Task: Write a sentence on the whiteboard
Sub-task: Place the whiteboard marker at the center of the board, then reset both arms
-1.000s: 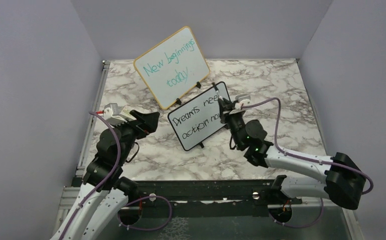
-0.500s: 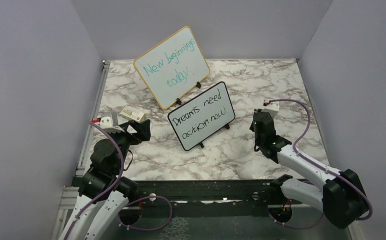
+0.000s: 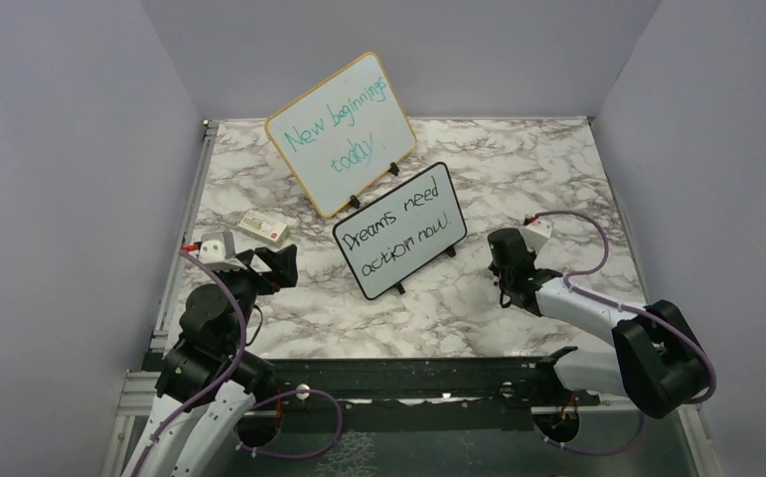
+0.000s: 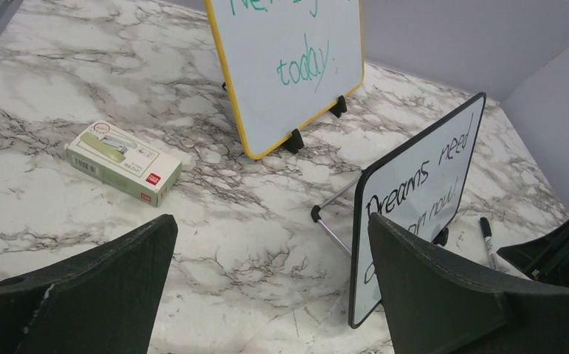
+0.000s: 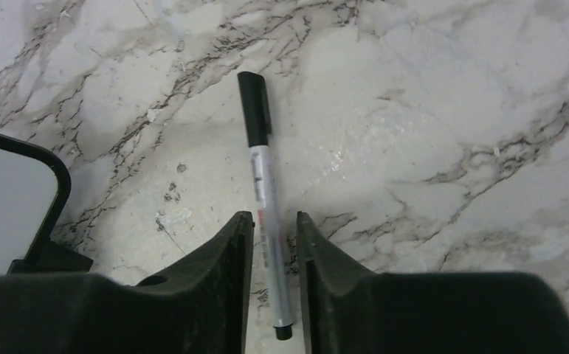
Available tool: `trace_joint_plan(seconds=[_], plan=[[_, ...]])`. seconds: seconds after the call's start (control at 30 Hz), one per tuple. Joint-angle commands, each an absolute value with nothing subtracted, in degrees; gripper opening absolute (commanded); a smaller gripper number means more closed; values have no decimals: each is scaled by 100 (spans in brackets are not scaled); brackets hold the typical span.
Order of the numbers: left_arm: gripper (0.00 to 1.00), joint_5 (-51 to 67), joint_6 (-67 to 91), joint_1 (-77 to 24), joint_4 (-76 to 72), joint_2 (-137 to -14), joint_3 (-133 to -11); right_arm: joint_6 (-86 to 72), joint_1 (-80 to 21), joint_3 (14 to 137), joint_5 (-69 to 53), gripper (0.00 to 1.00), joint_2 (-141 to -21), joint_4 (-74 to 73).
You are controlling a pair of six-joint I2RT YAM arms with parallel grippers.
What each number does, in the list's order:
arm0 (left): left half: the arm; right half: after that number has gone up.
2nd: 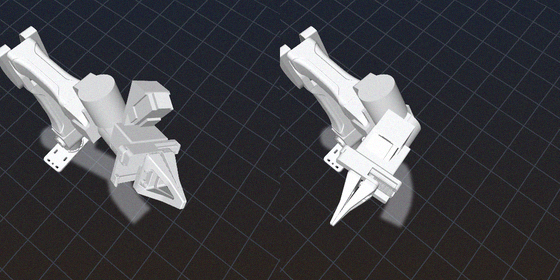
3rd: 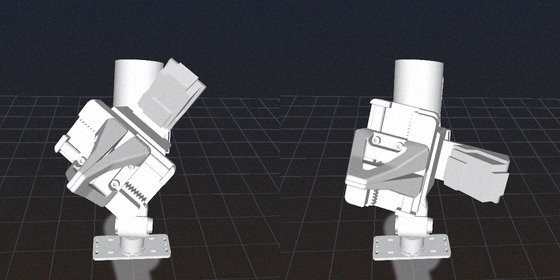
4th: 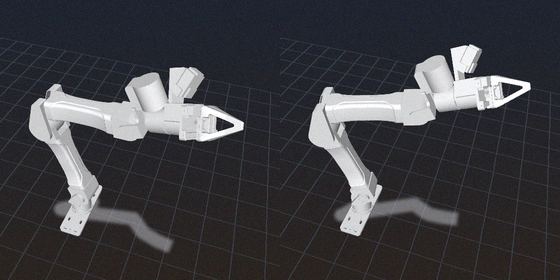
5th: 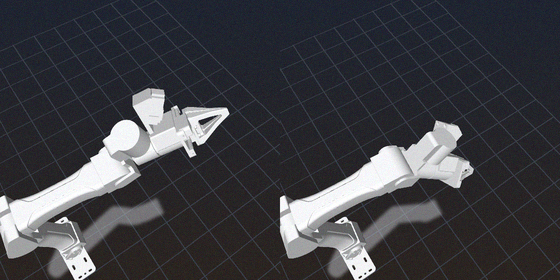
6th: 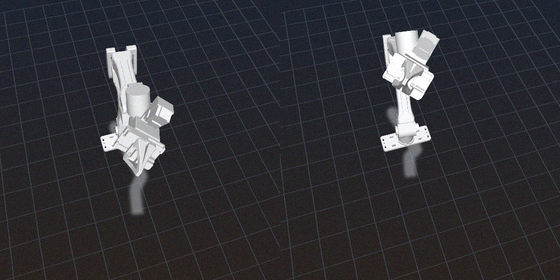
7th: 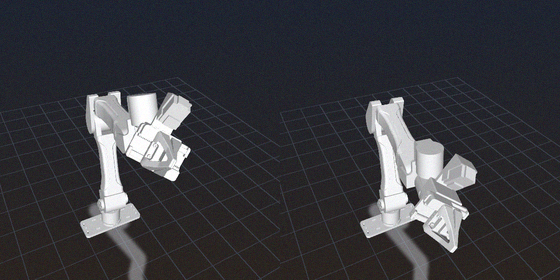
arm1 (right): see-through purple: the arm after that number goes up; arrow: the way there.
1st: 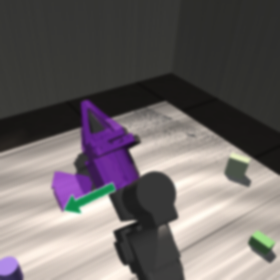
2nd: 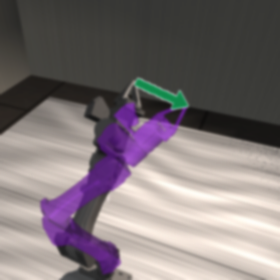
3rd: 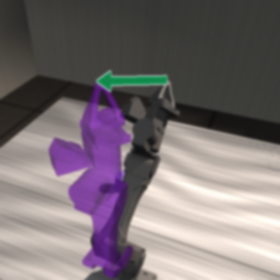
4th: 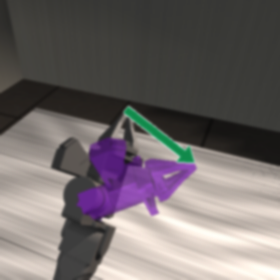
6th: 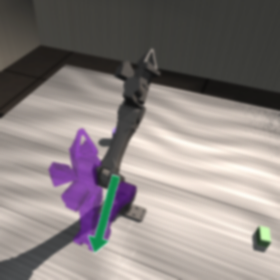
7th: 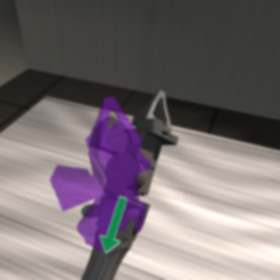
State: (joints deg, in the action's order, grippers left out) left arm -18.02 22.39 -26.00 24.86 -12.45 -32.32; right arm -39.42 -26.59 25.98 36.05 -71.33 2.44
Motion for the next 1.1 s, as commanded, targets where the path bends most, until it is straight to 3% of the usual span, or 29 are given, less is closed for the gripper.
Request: trace_joint_plan(seconds=[0.0,0.17,0.3,0.43,0.5,0.8,1.07], plan=[[99,-1792,2142,-2567,2479,-1018,-3167,-4472,-2628,2459,3708,35,-6954,-208],[99,-1903,2220,-2566,2446,-806,-3185,-4307,-2628,2480,3768,44,-6134,-702],[99,-1991,2118,-2566,2459,-646,-3319,-3899,-2628,2723,3785,59,-5106,-1399],[99,-2103,2071,-2566,2422,-278,-3419,-3425,-2628,3192,3839,80,-3930,-2145],[99,-2257,2076,-2566,2399,-107,-3454,-3154,-2628,3449,3860,98,-3360,-2438],[99,-2234,1814,-2566,2435,-19,-3568,-1850,-2630,4313,3930,100,-1644,-2944],[99,-1952,1786,-2566,2599,-18,-3715,-1331,-2632,3731,4128,100,-773,-2394]])
